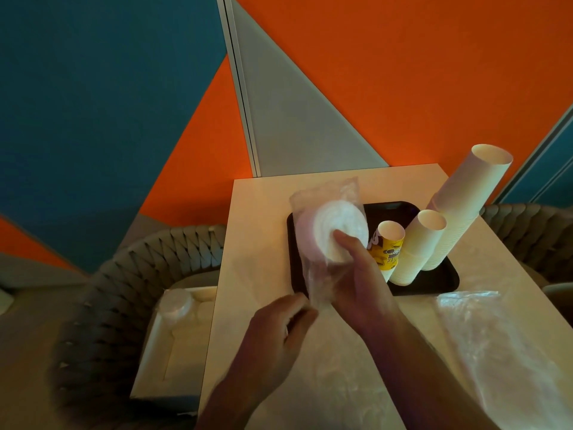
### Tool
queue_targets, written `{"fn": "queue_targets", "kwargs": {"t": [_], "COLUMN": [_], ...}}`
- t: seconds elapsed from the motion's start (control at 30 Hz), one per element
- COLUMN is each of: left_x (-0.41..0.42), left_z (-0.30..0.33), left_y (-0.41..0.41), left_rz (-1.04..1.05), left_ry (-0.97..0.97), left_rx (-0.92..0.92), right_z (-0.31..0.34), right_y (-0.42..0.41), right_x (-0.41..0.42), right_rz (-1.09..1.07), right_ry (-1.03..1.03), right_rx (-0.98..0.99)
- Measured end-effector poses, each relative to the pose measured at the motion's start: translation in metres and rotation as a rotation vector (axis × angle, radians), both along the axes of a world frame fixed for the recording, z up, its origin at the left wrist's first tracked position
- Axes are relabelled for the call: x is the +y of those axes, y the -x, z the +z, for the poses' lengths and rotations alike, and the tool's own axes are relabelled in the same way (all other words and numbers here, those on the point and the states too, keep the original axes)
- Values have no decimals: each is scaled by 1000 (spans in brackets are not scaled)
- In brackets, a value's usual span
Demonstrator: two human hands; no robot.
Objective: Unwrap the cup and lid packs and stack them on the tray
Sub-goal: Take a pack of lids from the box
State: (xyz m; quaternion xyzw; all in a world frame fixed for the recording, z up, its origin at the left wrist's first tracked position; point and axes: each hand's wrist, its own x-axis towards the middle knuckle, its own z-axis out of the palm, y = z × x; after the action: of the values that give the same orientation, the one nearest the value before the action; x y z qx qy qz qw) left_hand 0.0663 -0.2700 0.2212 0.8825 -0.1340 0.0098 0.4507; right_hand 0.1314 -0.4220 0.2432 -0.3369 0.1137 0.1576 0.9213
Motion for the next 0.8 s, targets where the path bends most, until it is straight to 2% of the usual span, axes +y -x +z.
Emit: {"fn": "queue_targets", "kwargs": {"t": [0.07,0.1,0.2,0.27,0.3,0.37,0.43,0.53,0.63,0.8], "left_x": [8,12,24,35,40,45,44,38,36,34], "left_z": [-6,-4,15,31,39,54,62,62,56,55], "left_y": [-1,-3,-13,-27,-34,-45,-53,-57,-54,-53], "left_rz": [-15,25,353,526,537,456,361,262,177,113], "left_ry": [-53,1,371,504,531,537,507,432,514,562], "left_rx": [3,15,60,9,-19,-53,-7,230,475,634], "right_z": [2,3,6,5,5,5,6,10,15,19], "right_y": [1,2,2,1,1,1,2,4,5,5], "right_x": [2,1,-5,-8,-9,-9,-10,-12,-17,-25], "right_rz": [19,28,78,129,141,138,142,171,211,295], "right_ry": [27,56,182,272,319,426,518,625,697,833], "right_rx": [-41,-64,-111,-143,-149,-158,-180,-218,-248,-337]}}
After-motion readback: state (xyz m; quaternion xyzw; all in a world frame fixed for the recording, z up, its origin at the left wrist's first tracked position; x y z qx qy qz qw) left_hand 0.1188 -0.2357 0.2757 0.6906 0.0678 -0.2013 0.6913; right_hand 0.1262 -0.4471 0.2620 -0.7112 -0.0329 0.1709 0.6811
